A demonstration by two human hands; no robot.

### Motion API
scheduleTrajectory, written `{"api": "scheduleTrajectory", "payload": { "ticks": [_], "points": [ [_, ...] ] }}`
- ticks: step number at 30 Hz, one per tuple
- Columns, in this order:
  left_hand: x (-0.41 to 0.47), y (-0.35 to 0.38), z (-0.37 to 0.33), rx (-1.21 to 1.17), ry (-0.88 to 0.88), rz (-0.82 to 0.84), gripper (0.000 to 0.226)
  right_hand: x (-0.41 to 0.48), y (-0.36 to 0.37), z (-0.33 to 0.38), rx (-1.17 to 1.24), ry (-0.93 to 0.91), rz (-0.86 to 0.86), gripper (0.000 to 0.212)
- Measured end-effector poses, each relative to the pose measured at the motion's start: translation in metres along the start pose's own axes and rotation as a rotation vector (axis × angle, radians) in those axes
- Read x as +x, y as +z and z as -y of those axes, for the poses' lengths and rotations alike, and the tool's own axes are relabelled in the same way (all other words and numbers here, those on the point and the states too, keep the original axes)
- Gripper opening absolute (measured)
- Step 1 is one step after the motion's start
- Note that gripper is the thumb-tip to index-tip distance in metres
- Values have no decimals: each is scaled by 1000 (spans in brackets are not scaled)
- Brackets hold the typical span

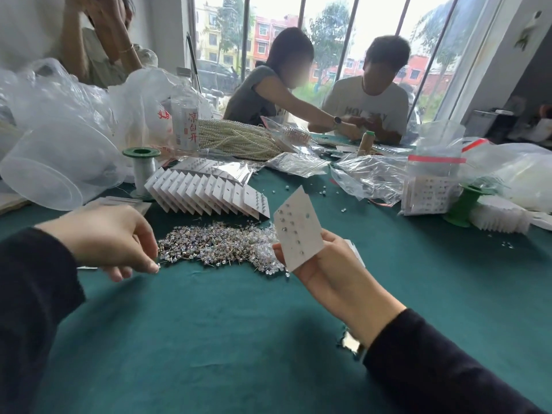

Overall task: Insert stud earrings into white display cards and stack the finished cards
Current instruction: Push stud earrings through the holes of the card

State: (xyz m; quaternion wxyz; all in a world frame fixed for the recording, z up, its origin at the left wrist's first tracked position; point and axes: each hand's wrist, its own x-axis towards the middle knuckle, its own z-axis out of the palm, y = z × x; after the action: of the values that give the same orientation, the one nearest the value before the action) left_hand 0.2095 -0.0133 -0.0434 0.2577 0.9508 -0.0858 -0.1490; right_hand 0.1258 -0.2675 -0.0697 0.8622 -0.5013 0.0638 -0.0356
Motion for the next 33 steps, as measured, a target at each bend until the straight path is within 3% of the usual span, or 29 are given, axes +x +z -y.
{"api": "scheduleTrajectory", "payload": {
  "ticks": [9, 14, 20, 24, 28, 33],
  "points": [
    [-2, 13, -14, 125, 51, -6, 12, 6, -10, 0, 260, 122, -33, 23],
    [-8, 12, -26, -158, 263, -25, 10, 5, -11, -2, 301, 200, 28, 36],
    [-6, 16, -27, -353, 287, -155, 6, 4, -10, -2, 270, 206, 78, 48],
    [-8, 26, -35, -445, 309, -118, 8, 3, -9, -2, 276, 203, 77, 43],
    [-11, 38, -45, -536, 360, -52, 7, 3, -7, -3, 288, 223, 78, 21],
    [-20, 49, -56, -693, 448, 19, 4, 3, -8, -3, 217, 246, 124, 24]
  ]
}}
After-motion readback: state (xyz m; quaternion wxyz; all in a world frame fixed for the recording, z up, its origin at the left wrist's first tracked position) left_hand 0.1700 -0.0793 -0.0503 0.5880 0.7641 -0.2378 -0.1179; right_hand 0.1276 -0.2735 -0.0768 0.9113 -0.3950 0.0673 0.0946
